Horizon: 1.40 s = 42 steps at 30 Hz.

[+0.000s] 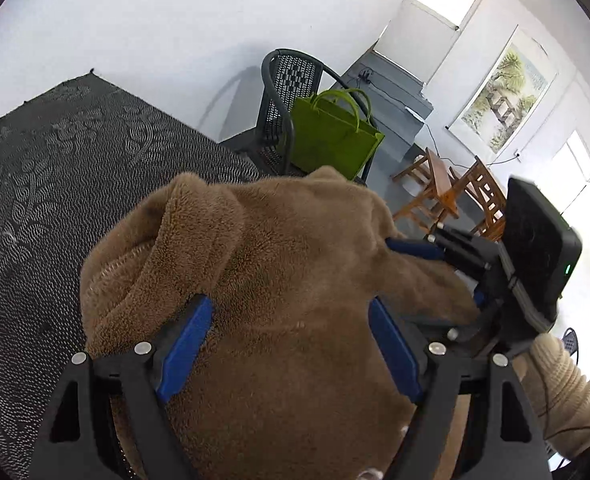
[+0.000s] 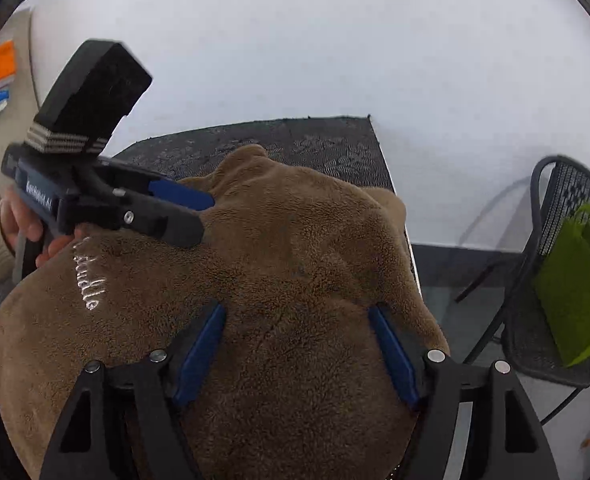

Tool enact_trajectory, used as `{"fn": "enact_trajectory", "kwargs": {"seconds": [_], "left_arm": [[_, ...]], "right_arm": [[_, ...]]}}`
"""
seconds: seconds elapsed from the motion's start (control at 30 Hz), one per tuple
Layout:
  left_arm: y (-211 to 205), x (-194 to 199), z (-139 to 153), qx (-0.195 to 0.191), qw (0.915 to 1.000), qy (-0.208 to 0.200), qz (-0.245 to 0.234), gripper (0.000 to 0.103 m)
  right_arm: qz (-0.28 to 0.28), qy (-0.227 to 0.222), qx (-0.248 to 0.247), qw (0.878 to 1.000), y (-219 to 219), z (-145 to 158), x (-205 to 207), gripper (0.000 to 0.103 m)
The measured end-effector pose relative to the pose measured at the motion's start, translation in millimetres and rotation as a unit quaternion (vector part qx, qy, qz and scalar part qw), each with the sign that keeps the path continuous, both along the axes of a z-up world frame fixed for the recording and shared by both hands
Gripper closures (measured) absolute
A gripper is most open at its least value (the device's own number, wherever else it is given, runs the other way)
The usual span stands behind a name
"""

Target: Fold clothes

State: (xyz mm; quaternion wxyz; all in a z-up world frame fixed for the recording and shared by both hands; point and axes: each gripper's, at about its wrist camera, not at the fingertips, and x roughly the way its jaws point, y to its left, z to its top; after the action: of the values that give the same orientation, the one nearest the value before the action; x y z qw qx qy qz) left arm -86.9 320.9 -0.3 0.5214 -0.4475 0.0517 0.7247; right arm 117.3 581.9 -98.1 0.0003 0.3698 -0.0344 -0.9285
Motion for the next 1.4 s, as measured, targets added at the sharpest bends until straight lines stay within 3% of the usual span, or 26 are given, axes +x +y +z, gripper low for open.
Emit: {"fn": "enact_trajectory", "kwargs": {"seconds": [0.3, 0.7, 0.87, 1.03, 1.4], "left_arm": [[-13.7, 28.4, -0.9, 0.006, 0.9991, 0.043, -0.003, 0.019], [-66.0, 124.4, 24.8, 0.02, 0.9959, 0.086, -0.019, 0.019], [-81.5, 143.0, 20.5, 0.023, 0.9951, 0.094, -0.018, 0.019], [-84.3, 146.6, 6.5, 0.011, 0.9938, 0.108, -0.021, 0.019], [-74.3, 163.4, -5.0, -0.015, 0.9834, 0.181, 0.002, 0.015]], "right_arm": [[-0.007, -0.002, 0.025, 1.0, -8.8, 2.9, -0.2, 0.024], [0.005, 0.078, 0.058, 0.995, -100.5, 44.0, 100.1, 0.024], [0.015, 0.045, 0.072, 0.996, -113.7, 16.6, 101.0, 0.023], [0.017, 0.047, 0.085, 0.995, -113.2, -4.3, 97.8, 0.02], [-0.005, 0.048, 0.086, 0.995, -118.7, -7.4, 94.7, 0.017]]}}
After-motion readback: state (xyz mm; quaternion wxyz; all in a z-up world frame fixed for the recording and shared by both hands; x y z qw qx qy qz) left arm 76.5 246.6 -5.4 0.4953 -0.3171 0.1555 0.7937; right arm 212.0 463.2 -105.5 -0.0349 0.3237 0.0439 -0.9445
